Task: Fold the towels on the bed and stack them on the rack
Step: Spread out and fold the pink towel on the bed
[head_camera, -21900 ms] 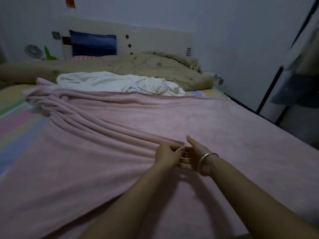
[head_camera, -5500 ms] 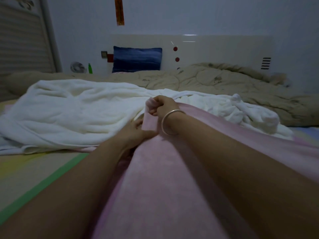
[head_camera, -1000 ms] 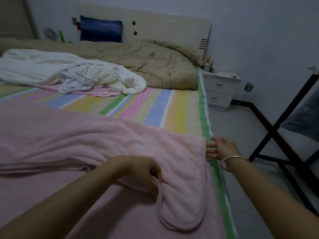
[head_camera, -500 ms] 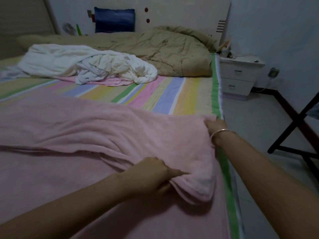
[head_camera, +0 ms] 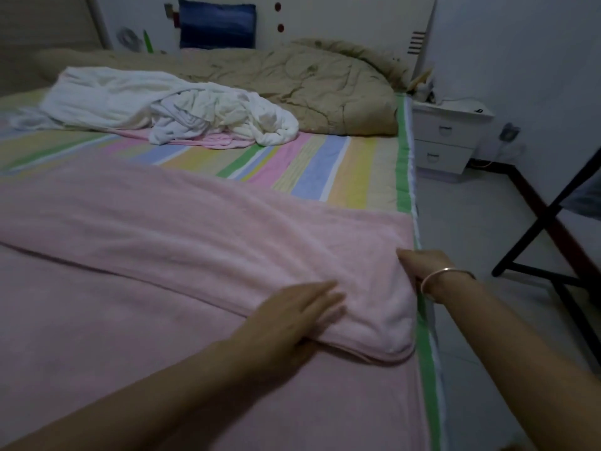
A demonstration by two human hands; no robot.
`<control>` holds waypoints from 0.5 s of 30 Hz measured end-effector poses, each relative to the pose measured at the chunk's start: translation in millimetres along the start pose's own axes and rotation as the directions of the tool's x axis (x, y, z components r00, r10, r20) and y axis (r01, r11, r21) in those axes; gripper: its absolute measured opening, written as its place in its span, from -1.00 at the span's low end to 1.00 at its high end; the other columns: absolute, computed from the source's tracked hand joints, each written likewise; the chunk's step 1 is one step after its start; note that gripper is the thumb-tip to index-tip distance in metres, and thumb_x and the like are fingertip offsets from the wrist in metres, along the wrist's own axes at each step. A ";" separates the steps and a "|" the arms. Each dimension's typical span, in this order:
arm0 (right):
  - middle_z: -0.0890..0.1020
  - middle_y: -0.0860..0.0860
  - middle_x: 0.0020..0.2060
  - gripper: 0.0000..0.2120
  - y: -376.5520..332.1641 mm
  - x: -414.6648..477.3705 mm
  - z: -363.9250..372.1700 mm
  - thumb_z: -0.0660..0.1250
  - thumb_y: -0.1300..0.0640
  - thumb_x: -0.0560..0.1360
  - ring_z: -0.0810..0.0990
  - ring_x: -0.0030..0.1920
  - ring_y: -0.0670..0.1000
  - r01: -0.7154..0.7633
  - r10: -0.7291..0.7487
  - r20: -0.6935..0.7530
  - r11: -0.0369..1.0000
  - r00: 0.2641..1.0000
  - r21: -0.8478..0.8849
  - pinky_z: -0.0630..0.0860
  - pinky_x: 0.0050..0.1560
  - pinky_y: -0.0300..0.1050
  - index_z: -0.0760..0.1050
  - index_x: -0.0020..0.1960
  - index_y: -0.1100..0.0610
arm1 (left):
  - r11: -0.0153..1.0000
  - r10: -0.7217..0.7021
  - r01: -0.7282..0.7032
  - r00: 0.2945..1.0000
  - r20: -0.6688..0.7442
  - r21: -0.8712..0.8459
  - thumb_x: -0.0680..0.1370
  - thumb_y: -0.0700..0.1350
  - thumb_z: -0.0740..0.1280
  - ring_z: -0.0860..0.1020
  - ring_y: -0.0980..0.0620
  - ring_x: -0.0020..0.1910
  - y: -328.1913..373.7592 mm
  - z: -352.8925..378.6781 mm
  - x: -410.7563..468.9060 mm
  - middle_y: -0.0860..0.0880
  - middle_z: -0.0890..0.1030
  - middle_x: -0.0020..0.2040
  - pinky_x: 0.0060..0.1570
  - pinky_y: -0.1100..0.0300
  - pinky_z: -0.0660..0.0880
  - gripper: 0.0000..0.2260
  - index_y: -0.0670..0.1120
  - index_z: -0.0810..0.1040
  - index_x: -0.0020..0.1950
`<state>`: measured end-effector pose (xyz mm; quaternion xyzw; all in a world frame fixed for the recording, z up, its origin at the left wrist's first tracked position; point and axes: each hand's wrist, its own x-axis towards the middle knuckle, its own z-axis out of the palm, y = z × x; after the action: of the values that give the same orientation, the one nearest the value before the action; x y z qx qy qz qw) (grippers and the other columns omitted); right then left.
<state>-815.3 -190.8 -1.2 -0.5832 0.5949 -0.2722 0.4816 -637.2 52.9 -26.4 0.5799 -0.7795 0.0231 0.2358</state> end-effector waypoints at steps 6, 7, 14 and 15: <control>0.59 0.30 0.11 -0.45 44.3 -44.0 6.6 0.37 -0.07 0.45 0.58 0.10 0.25 0.055 -0.073 -0.057 0.959 0.996 -0.278 0.51 0.13 0.05 0.49 0.19 0.38 | 0.834 -0.371 0.437 0.896 -0.244 0.337 0.43 -0.19 0.28 0.50 -0.22 -0.04 -65.0 -36.4 -42.8 -0.14 0.47 0.07 -0.10 -0.01 0.44 -0.77 -0.13 0.47 0.08; 0.57 0.30 0.14 -0.45 45.3 -50.7 9.1 0.37 -0.07 0.45 0.57 0.11 0.26 0.065 -0.100 -0.089 0.941 0.991 -0.332 0.50 0.14 0.05 0.47 0.21 0.36 | 0.787 -0.439 0.510 0.858 -0.266 0.348 0.38 -0.25 0.31 0.48 -0.23 -0.09 -74.3 -44.4 -48.2 -0.15 0.45 0.00 -0.18 -0.04 0.45 -0.78 -0.12 0.45 0.00; 0.55 0.28 0.18 -0.62 40.9 -79.2 -6.6 0.32 0.16 0.52 0.53 0.16 0.29 0.103 -0.172 -0.220 0.951 0.960 -0.292 0.43 0.15 0.01 0.44 0.27 0.34 | 0.790 -0.392 0.452 0.892 -0.226 0.415 0.42 -0.17 0.29 0.50 -0.19 -0.16 -90.4 -71.2 -72.9 -0.09 0.49 -0.15 -0.37 -0.01 0.42 -0.92 -0.10 0.44 -0.11; 0.56 0.26 0.18 -0.61 43.0 -81.0 -8.6 0.33 0.18 0.52 0.53 0.16 0.28 0.092 -0.151 -0.216 0.961 0.965 -0.262 0.42 0.16 0.00 0.44 0.27 0.35 | 0.790 -0.377 0.423 0.906 -0.192 0.444 0.39 -0.16 0.32 0.50 -0.19 -0.17 -91.3 -71.5 -74.6 -0.10 0.49 -0.16 -0.38 0.00 0.42 -0.89 -0.10 0.46 -0.10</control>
<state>-853.1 -108.0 -15.2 -0.6387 0.6398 -0.2908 0.3133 -513.1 111.9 -14.0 0.7698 -0.5970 0.1901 0.1219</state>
